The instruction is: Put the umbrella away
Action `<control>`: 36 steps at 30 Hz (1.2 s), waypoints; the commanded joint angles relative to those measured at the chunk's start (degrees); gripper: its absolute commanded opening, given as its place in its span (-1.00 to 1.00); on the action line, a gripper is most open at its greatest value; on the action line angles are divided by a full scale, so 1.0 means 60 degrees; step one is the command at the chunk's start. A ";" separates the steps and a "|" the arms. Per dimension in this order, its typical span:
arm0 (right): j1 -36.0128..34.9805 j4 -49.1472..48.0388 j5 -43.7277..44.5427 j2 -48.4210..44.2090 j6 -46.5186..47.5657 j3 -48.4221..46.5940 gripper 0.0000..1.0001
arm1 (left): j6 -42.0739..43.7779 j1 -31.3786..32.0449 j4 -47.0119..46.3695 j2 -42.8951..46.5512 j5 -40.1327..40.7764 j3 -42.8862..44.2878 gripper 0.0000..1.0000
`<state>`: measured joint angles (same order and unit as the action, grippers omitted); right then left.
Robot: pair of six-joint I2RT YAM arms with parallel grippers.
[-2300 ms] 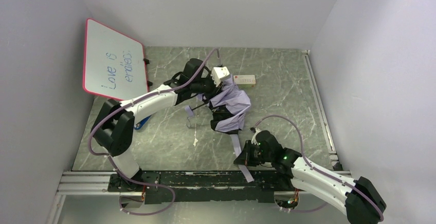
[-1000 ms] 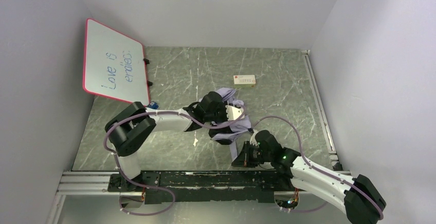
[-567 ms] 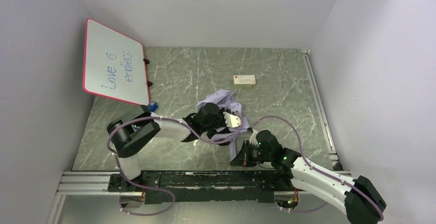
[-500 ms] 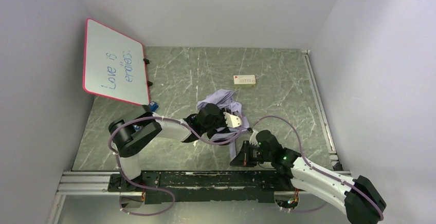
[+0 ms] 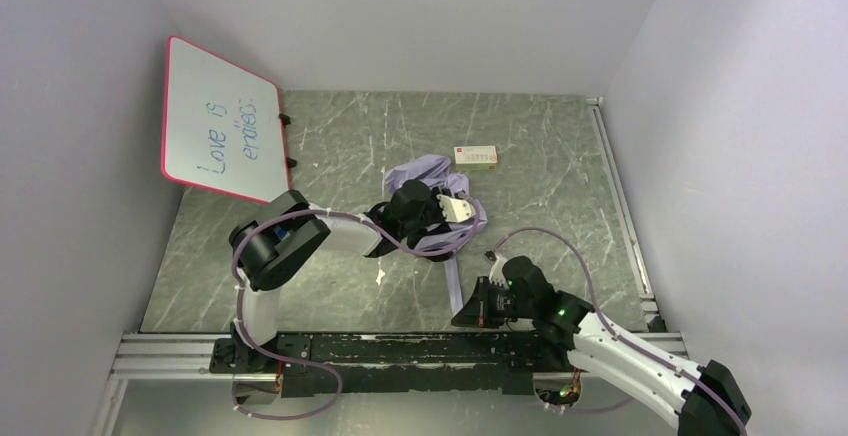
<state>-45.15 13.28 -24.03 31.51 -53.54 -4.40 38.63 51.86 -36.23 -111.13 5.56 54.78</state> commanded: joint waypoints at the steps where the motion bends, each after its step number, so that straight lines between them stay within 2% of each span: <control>1: -0.0199 0.0876 -0.0590 0.0005 0.0084 0.0095 -1.00 | 0.0181 -0.0066 -0.0065 -0.0302 -0.0230 0.0411 -0.90; 6: -0.0252 0.0486 -0.1036 0.0638 0.0185 0.0233 -1.00 | 0.0295 -0.0070 -0.0612 -0.0367 0.0214 0.0125 -0.90; 13: -0.0260 0.0803 0.0593 0.1108 0.0657 -0.0466 -1.00 | 0.0404 0.0388 -0.0792 0.0028 0.0174 -0.0494 -0.91; 16: -0.0260 0.0395 0.0948 0.1459 0.0619 -0.0657 -0.90 | 0.0370 0.0722 -0.0837 0.0092 0.0218 -0.0752 -0.91; 23: -0.0255 -0.0071 0.0495 0.2159 0.0841 -0.0688 -0.76 | 0.0409 0.1115 -0.1271 -0.0168 0.0678 -0.1035 -0.90; 26: -0.0256 0.0262 0.0475 0.1954 0.1056 -0.0902 -0.65 | 0.0471 0.1157 -0.1410 -0.0224 0.0813 -0.1067 -0.90; 28: -0.0255 0.0872 0.0803 0.1597 0.1161 -0.1301 -0.51 | 0.0507 0.1172 -0.1393 -0.0230 0.0804 -0.1088 -0.90; 29: -0.0254 0.1252 0.1016 0.1387 0.1196 -0.1556 -0.39 | 0.0531 0.1179 -0.1397 -0.0236 0.0802 -0.1120 -0.90; 30: -0.0254 0.1672 0.1286 0.1140 0.1210 -0.1832 -0.13 | 0.0534 0.1187 -0.1437 -0.0225 0.0803 -0.1151 -0.90; 32: -0.0254 0.2533 0.1999 0.0685 0.1178 -0.2373 0.16 | 0.0548 0.1201 -0.1503 -0.0237 0.0813 -0.1212 -0.90; 36: -0.0254 0.3851 0.3383 0.0113 0.0826 -0.3278 0.21 | 0.0569 0.1243 -0.1546 -0.0256 0.0805 -0.1235 -0.91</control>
<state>-46.37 26.26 -13.54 35.18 -47.40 -19.27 42.74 58.35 -44.84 -111.55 10.81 48.62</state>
